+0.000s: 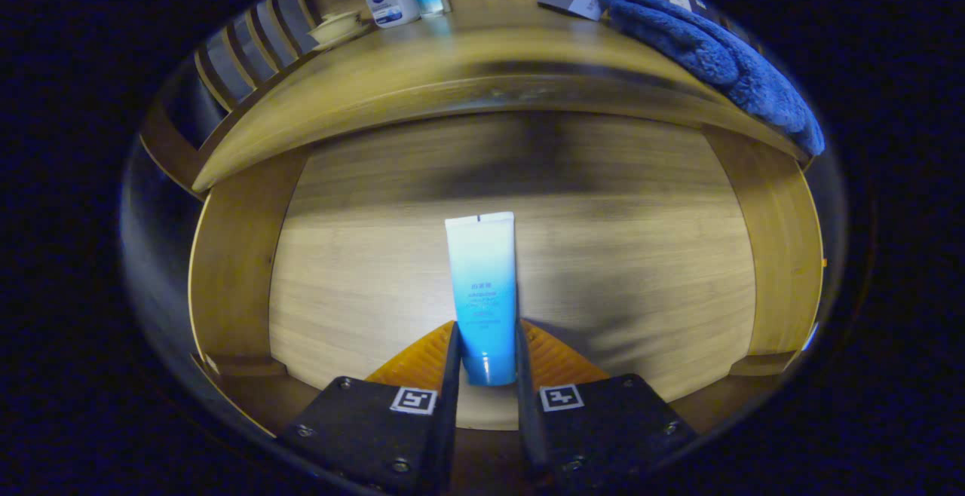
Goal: Pull open the drawer, take out the items inside it, and place them on the countertop above the cabinet.
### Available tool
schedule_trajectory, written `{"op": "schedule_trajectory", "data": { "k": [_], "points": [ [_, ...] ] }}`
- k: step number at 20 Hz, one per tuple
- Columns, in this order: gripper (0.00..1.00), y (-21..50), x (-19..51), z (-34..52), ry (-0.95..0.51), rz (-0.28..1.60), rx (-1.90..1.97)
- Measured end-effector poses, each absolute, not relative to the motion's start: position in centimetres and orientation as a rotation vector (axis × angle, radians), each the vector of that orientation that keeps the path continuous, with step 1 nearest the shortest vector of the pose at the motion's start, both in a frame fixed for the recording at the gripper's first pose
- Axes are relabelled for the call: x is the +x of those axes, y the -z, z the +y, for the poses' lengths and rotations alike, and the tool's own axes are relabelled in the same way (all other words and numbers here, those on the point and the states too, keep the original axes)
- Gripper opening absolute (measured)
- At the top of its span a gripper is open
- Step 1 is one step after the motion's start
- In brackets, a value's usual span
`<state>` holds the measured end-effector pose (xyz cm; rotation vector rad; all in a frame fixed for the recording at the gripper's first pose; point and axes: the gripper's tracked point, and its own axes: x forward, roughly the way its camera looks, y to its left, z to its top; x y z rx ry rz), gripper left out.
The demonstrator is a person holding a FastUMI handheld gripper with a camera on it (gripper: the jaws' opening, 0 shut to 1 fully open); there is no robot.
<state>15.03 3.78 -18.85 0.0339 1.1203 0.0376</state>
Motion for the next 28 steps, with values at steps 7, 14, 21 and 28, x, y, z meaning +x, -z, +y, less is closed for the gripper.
{"op": "schedule_trajectory", "data": {
  "k": [7, 14, 21, 28],
  "points": [
    [0.35, 11.7, 13.0, 6.2, -0.136, 0.977, 0.186],
    [0.35, 3.4, 14.8, 5.7, -0.1, 0.779, 0.202],
    [0.35, -0.7, 23.1, 4.6, 0.01, 0.561, 0.291],
    [0.35, 0.6, 31.8, 2.8, 0.09, 0.373, 0.217]
  ]
}}
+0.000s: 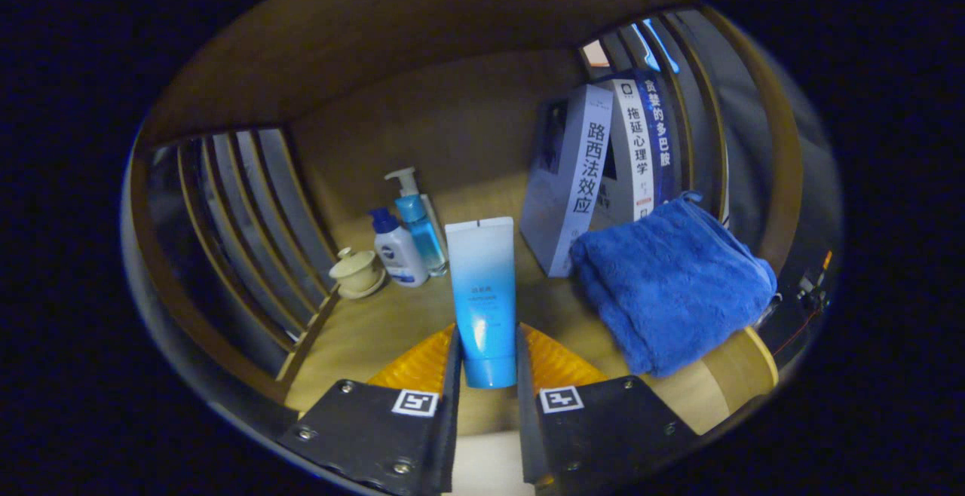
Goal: Pull open the drawer, take out the items inside it, and place them on the countertop above the cabinet.
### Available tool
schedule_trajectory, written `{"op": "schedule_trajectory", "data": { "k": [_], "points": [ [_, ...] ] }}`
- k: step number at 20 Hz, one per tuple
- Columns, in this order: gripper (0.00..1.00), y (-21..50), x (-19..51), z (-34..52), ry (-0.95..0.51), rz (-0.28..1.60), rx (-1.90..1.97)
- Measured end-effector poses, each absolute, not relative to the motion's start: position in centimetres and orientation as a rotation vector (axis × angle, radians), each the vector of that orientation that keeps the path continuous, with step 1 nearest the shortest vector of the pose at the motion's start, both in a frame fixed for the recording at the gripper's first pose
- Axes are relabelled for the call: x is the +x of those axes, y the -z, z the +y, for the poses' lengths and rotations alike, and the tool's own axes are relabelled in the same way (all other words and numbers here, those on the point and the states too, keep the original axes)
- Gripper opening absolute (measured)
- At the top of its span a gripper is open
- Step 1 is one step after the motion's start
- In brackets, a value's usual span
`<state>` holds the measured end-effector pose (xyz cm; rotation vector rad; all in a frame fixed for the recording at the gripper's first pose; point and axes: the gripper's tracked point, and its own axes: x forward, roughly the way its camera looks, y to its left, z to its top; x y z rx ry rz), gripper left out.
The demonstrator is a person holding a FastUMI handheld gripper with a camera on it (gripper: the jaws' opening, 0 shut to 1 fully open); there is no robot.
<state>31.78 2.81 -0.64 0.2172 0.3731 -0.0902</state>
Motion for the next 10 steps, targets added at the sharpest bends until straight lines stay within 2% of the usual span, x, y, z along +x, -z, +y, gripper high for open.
{"op": "schedule_trajectory", "data": {
  "k": [5, 10],
  "points": [
    [0.35, 3.6, 33.9, 3.3, 0.101, 0.395, 0.183],
    [0.41, 4.2, 34.3, 3.4, 0.109, 0.389, 0.142]
  ]
}}
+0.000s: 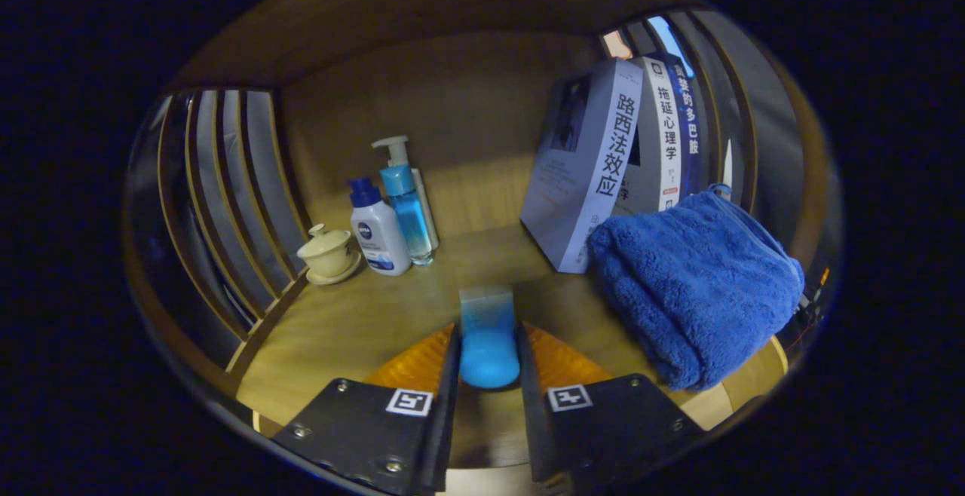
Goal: Pull open the drawer, take out the items inside it, and place them on the countertop above the cabinet.
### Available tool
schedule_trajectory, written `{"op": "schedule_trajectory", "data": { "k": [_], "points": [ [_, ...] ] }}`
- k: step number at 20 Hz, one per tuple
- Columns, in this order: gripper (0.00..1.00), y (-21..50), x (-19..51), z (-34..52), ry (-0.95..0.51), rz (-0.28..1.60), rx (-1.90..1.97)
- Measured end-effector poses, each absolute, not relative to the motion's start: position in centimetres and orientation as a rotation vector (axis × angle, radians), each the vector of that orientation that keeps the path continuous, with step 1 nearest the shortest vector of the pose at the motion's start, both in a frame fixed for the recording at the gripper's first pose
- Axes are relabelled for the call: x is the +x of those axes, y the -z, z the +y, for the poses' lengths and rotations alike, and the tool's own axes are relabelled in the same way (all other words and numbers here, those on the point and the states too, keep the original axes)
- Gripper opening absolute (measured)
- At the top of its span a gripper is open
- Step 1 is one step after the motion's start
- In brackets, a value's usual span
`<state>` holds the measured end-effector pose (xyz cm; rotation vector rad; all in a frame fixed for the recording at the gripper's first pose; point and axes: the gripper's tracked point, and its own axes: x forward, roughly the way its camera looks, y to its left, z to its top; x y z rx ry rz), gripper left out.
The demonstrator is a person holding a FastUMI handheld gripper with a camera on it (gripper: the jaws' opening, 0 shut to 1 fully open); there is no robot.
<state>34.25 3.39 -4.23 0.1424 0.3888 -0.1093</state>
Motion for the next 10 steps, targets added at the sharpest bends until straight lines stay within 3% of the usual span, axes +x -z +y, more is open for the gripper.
{"op": "schedule_trajectory", "data": {
  "k": [2, 6, 10],
  "points": [
    [0.46, 3.0, 33.8, 3.1, 0.118, 0.358, 0.135],
    [1.0, 0.9, 31.0, 3.1, 0.112, 0.319, 0.068],
    [1.0, -1.9, 26.5, 3.7, 0.083, 0.27, 0.02]
  ]
}}
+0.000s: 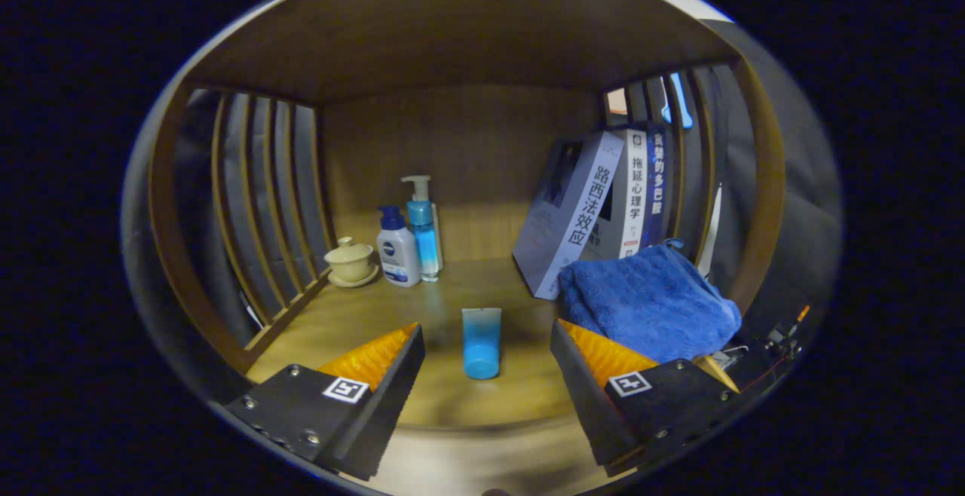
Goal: Pull open the drawer, take out the items inside it, and place them on the countertop above the cabinet.
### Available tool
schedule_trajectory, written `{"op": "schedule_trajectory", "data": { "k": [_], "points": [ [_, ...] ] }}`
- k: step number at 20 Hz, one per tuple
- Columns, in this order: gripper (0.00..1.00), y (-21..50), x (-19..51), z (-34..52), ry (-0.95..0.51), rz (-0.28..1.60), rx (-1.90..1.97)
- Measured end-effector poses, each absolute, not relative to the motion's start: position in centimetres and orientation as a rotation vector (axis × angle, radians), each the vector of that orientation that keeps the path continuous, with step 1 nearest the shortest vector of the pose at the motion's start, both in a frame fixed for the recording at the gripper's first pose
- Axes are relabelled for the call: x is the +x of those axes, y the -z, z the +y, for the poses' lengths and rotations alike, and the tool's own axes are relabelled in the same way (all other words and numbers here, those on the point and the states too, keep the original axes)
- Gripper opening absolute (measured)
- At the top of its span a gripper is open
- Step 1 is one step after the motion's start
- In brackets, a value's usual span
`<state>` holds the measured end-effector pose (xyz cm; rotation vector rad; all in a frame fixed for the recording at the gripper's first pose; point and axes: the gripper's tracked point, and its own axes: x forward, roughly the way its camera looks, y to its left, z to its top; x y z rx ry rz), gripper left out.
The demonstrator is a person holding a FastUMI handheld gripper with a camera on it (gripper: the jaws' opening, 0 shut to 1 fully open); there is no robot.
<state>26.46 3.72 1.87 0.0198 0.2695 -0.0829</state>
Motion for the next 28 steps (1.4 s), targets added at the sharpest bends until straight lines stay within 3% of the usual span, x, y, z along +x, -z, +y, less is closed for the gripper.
{"op": "schedule_trajectory", "data": {
  "k": [12, 19, 28],
  "points": [
    [1.0, -6.4, 10.1, 5.2, 0.023, 0.103, 0.005],
    [1.0, -1.4, 1.6, 1.4, 0.081, 0.059, -0.047],
    [1.0, 7.6, -2.4, -0.8, 0.117, 0.075, 0.011]
  ]
}}
